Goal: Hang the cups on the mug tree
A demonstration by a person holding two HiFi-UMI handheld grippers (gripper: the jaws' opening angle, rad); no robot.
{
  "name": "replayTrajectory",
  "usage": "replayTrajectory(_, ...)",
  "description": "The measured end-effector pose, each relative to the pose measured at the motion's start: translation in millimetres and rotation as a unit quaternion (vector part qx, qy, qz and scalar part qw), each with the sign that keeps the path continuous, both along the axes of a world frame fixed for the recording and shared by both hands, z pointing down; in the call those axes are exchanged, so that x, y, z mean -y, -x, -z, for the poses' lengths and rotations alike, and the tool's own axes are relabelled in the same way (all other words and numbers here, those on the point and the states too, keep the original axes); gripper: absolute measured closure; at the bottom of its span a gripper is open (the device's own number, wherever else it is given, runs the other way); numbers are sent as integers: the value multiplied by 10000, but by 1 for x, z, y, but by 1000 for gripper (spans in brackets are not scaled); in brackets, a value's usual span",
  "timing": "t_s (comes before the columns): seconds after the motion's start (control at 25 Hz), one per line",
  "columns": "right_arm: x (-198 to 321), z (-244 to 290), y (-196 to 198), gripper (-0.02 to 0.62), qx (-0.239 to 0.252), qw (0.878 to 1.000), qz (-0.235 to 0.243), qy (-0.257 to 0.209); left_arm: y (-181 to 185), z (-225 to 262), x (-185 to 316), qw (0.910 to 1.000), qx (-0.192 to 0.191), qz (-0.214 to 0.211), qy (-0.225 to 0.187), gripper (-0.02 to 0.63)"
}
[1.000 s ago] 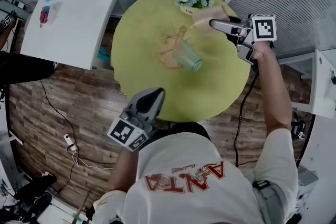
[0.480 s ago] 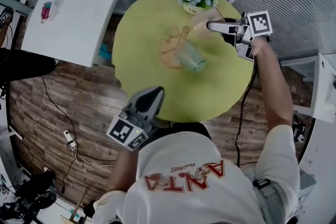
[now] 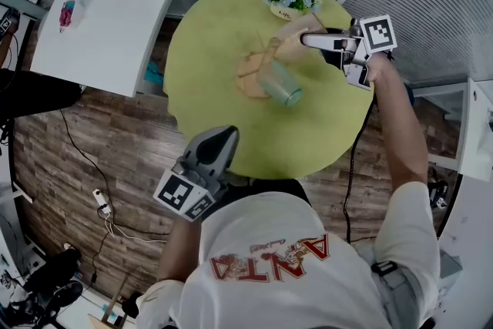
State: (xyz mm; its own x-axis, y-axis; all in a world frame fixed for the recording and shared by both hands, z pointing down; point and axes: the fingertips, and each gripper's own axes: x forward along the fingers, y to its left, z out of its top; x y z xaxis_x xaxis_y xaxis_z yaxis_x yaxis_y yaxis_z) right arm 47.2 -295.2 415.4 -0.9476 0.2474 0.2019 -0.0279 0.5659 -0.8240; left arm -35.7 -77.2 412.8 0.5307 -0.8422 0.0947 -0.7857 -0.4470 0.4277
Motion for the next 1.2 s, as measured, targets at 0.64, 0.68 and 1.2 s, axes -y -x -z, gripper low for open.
replayTrajectory(0.64,7,3,-3,275,178,9992,-238,-259,-1,-5,4,10000,-12,-42,66,597)
replayTrajectory(0.68,8,3,-4,273,166,9991,-253,-293,-1,-5,4,10000,-12,-52,66,597)
replayTrajectory(1.2,14,17,-82,233,31,9761,-1672,-1391,-9,6,1,9994,-21,-351,-58,597)
